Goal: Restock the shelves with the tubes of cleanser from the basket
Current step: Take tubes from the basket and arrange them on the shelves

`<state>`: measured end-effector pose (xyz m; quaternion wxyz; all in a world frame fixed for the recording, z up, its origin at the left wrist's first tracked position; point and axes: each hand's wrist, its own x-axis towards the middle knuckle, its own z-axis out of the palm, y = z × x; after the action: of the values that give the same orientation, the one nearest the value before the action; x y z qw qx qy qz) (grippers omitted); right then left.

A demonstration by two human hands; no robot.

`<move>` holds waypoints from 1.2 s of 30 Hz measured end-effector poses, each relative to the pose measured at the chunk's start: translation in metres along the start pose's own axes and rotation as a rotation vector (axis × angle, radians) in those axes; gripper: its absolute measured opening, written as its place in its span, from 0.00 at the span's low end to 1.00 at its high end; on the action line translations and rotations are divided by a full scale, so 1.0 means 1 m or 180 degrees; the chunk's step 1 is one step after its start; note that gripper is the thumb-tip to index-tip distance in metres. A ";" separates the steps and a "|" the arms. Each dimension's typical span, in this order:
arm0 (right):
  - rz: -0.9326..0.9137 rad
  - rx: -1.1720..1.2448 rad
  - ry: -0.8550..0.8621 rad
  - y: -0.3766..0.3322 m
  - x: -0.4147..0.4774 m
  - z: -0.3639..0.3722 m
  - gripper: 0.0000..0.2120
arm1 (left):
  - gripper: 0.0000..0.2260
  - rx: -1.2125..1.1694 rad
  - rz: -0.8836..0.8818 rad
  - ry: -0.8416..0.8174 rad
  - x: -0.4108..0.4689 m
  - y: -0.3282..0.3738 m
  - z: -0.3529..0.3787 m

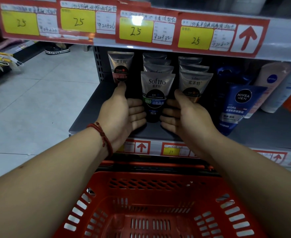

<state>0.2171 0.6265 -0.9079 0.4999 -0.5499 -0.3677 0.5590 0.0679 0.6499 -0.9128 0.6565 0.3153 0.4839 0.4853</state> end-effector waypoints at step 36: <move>-0.0112 0.0356 0.0256 -0.029 -0.027 -0.071 0.29 | 0.34 0.0443 0.0101 -0.0476 -0.031 -0.026 0.076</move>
<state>0.2886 0.5972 -0.8827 0.5539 -0.5366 -0.3252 0.5473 0.1459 0.6167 -0.9000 0.6594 0.4031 0.4610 0.4360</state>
